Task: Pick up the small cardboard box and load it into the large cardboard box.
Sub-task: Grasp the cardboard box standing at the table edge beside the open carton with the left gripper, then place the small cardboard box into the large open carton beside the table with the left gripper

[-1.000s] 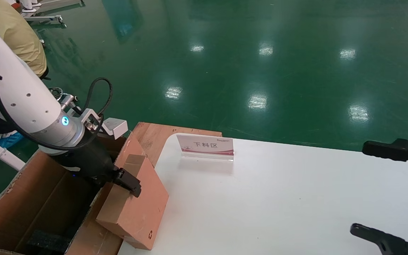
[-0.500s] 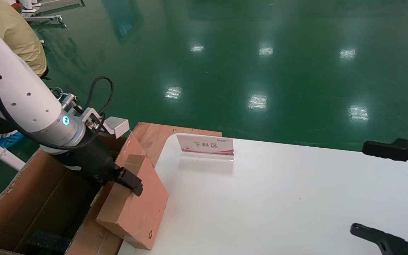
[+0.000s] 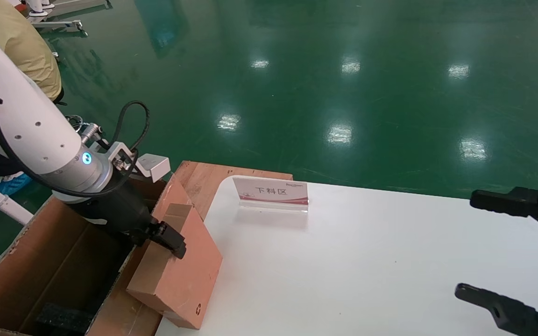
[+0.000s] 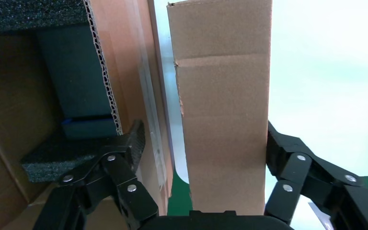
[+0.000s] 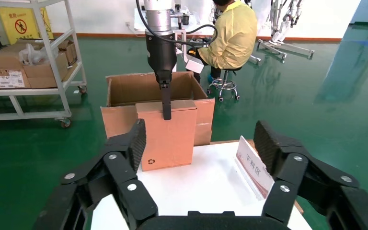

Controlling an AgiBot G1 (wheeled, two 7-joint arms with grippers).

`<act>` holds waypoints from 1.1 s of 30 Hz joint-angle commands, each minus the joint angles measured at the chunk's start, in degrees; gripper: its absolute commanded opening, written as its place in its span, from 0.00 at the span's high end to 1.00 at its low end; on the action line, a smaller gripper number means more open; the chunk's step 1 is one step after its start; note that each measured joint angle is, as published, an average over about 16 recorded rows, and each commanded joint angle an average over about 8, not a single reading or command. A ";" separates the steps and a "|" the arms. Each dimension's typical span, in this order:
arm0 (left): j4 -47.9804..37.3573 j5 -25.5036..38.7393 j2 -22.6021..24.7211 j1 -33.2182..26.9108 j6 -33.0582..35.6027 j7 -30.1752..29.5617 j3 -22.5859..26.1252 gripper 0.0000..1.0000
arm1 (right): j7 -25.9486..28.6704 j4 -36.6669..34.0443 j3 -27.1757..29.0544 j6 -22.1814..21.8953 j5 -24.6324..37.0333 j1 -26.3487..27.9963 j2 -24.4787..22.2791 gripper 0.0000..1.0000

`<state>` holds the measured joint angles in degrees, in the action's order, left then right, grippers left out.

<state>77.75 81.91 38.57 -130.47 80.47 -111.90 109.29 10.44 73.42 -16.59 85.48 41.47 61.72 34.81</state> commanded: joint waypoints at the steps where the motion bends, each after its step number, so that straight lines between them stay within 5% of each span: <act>1: 0.00 0.01 0.01 -0.01 0.02 -0.02 0.00 1.00 | 0.00 0.00 0.00 0.00 0.00 0.00 0.00 1.00; 23: -0.63 0.16 0.26 -0.36 0.17 0.31 -0.16 1.00 | 0.00 0.00 0.00 0.01 0.00 0.00 0.00 1.00; 33: -1.72 4.38 2.33 -10.65 3.46 2.01 -2.94 1.00 | -0.03 -0.04 -0.04 0.01 -0.01 0.03 0.00 1.00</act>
<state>75.84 86.09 41.04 -140.90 83.71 -109.78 106.34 10.41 73.39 -16.63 85.49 41.45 61.74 34.81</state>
